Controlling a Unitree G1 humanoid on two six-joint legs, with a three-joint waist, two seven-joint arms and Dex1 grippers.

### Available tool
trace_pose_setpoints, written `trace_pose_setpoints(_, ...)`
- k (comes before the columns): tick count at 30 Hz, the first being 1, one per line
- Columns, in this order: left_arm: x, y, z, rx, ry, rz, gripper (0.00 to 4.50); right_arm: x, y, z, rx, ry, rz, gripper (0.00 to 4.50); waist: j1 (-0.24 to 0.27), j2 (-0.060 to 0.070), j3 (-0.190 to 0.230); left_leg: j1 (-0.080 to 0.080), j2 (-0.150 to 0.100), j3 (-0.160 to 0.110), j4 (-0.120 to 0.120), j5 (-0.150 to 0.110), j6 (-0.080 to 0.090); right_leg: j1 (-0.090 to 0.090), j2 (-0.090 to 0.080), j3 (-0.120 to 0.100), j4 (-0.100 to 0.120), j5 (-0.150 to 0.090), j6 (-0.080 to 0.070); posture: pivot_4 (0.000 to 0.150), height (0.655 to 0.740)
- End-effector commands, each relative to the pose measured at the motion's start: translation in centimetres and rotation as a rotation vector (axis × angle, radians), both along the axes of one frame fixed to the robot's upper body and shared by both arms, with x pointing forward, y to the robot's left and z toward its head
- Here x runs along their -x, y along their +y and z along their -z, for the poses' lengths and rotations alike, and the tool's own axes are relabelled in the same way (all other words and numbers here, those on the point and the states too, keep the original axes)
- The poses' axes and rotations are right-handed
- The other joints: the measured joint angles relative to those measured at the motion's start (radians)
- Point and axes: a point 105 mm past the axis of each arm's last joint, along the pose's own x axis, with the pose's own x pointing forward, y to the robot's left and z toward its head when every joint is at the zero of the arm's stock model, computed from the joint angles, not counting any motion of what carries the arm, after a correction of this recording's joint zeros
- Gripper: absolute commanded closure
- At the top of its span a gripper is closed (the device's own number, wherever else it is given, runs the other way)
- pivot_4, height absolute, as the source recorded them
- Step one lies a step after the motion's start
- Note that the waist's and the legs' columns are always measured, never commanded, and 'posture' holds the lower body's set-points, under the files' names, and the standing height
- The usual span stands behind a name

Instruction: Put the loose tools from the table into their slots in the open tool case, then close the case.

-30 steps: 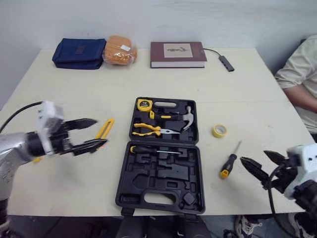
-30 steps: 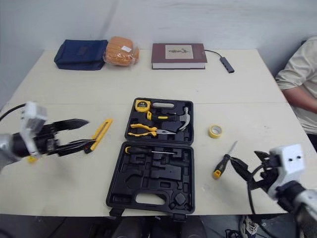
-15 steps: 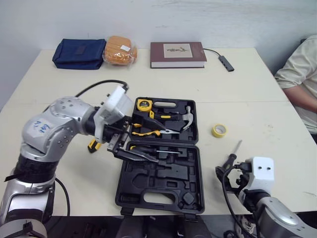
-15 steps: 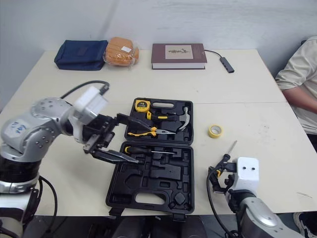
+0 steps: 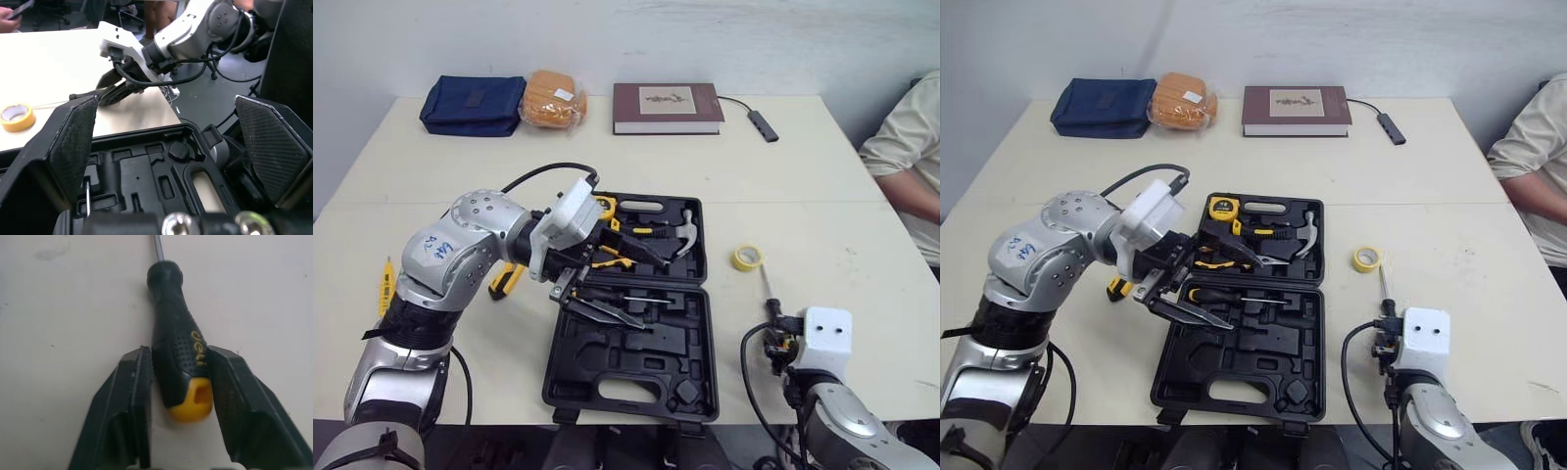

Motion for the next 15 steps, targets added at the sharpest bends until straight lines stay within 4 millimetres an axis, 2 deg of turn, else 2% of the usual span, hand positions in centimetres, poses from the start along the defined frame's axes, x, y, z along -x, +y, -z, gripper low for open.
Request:
trace_pose_setpoints(1,0.1,-0.2,-1.0,0.030,-0.050,0.011,0.00,0.1,-0.9,-0.5,0.003,-0.027,0.047,2.51,-0.001,0.000,0.000,0.000,0.000,0.000,0.000,0.000,0.000,0.000,0.000,0.000,0.000,0.000,0.000,0.150,0.7400)
trace_pose_setpoints(7,-0.2,-0.5,-0.9,0.042,-0.048,0.010,0.00,0.0,-1.4,-0.8,0.006,-0.040,0.049,2.51,-0.001,0.000,0.000,0.000,0.000,0.000,0.000,0.000,0.000,0.000,0.000,0.000,0.000,0.000,0.000,0.150,0.7400)
trace_pose_setpoints(10,-0.2,-0.6,-0.9,0.051,-0.044,0.007,0.00,0.0,-1.7,-1.0,-0.011,-0.060,0.078,3.33,-0.001,0.000,0.000,0.000,0.000,0.000,0.000,0.000,0.000,0.000,0.000,0.000,0.000,0.000,0.000,0.150,0.7400)
trace_pose_setpoints(11,-0.3,-0.6,-0.9,0.054,-0.043,0.006,0.00,0.1,-1.9,-1.1,-0.012,-0.065,0.087,3.48,-0.001,0.000,0.000,0.000,0.000,0.000,0.000,0.000,0.000,0.000,0.000,0.000,0.000,0.000,0.000,0.150,0.7400)
trace_pose_setpoints(15,-0.3,-0.4,-0.8,0.059,-0.040,-0.004,0.00,0.2,-2.3,-1.9,-0.016,-0.098,0.103,3.48,-0.001,0.000,0.000,0.000,0.000,0.000,0.000,0.000,0.000,0.000,0.000,0.000,0.000,0.000,0.000,0.150,0.7400)
